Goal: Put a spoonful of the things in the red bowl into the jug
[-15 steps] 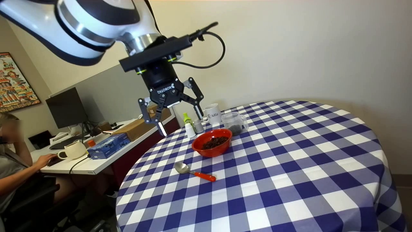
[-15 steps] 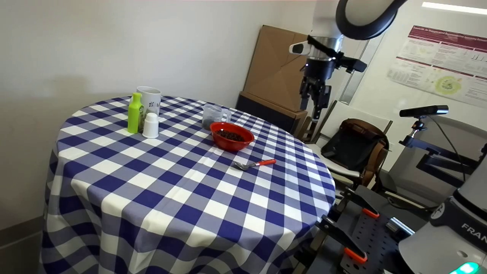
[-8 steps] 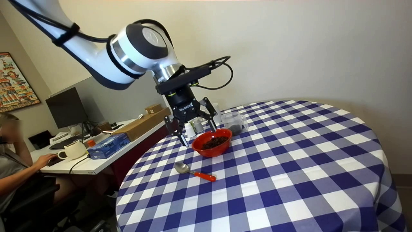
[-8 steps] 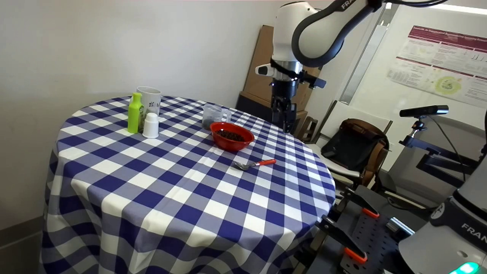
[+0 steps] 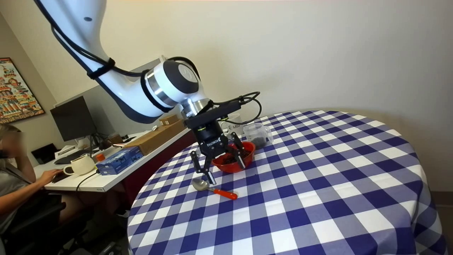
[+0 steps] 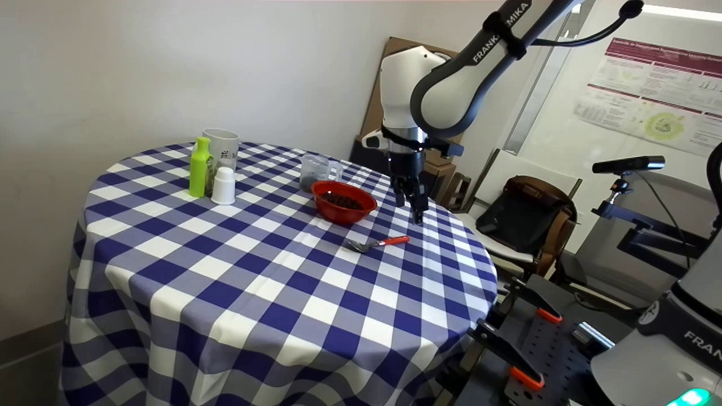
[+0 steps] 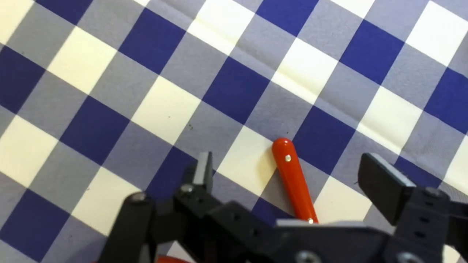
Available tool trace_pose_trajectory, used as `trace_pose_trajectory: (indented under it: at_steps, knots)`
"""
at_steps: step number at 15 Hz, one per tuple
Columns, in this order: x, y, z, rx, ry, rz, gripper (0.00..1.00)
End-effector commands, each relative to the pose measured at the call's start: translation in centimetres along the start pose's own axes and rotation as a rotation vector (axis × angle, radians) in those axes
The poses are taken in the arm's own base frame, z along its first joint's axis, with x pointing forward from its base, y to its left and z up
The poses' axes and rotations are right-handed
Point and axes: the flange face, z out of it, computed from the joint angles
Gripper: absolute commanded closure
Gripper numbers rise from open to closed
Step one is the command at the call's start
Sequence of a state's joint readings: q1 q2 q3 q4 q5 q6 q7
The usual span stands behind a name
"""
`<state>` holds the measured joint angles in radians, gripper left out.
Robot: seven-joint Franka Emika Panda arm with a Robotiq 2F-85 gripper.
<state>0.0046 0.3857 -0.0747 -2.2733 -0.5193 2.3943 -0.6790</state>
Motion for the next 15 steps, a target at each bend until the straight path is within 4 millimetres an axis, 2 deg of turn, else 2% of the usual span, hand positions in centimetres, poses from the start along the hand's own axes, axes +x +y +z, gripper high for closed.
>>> trace_pose_trajectory:
  at_steps: [1, 9, 10, 11, 13, 15]
  knots:
    - [1.5, -1.0, 1.6, -0.028, -0.029, -0.033, 0.00]
    - [3.6, -2.2, 4.7, -0.078, -0.054, -0.044, 0.01]
    - [3.8, -2.5, 4.9, -0.078, -0.058, -0.048, 0.06]
    - [4.0, -2.8, 5.2, -0.075, -0.060, -0.050, 0.25]
    - [4.3, -3.2, 5.4, -0.071, -0.064, -0.055, 0.36]
    - [4.3, -3.2, 5.1, -0.075, -0.062, -0.060, 0.52]
